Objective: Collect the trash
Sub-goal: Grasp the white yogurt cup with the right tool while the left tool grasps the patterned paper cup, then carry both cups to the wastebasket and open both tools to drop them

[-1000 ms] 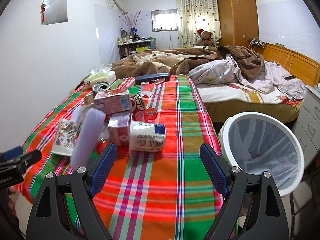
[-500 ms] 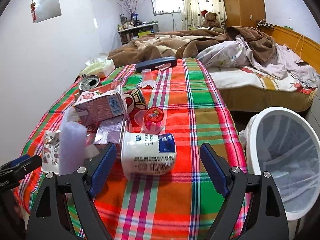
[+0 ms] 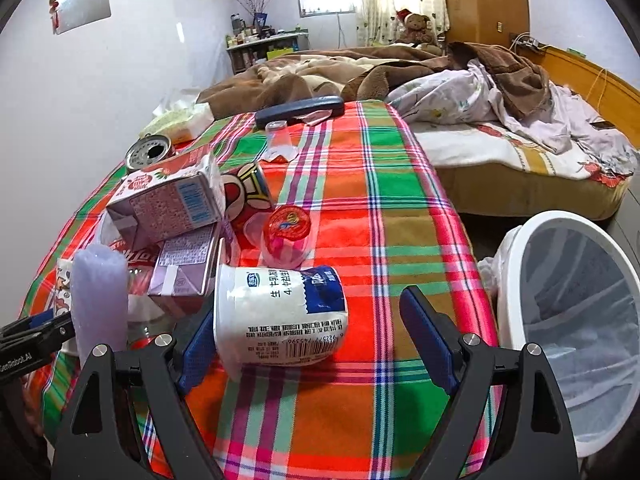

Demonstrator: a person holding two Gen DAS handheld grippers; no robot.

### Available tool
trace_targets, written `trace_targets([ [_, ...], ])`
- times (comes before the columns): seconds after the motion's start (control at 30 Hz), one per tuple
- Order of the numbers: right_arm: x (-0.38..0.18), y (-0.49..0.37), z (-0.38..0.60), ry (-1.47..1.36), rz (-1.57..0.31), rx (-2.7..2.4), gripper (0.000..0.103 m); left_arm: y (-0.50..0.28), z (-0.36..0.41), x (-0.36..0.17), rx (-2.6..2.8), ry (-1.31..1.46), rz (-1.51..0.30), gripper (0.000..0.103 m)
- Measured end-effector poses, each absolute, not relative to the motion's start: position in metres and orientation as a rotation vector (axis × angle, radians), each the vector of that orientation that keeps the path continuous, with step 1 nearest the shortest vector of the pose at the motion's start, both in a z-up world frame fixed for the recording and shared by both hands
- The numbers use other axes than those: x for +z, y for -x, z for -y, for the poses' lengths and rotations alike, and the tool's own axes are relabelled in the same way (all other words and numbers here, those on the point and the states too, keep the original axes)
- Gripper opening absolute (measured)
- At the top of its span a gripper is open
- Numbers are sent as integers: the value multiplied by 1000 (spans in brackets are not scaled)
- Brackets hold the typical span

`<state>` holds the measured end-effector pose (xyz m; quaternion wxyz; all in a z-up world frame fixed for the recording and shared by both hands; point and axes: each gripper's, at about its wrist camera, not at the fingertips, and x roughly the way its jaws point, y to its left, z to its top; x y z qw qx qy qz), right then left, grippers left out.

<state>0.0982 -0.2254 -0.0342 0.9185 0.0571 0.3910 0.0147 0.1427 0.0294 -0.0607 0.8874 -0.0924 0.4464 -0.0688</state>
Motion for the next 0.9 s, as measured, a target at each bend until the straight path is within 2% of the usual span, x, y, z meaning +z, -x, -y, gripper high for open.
trace_targets([
  [0.07,-35,-99,226,-121,-812,33,62,-145,-29,-62,-149,201,-939,60],
  [0.13,-36,-100,227,-123,-819,24,48,-145,-27,-61,-147,200,-940,58],
  [0.23,-38,-98,232,-152,-822,27,43,-143,-27,-60,-145,206,-934,56],
  [0.3,-37,-97,234,-159,-818,30,27,-141,-28,-59,-144,211,-927,56],
  [0.4,-35,-95,235,-159,-812,35,21,-136,-28,-54,-148,226,-910,56],
  [0.47,-34,-94,236,-172,-808,50,13,-131,-28,-50,-145,230,-893,56],
  [0.9,-7,-74,253,-222,-692,50,10,-104,-8,-6,-174,181,-791,56],
])
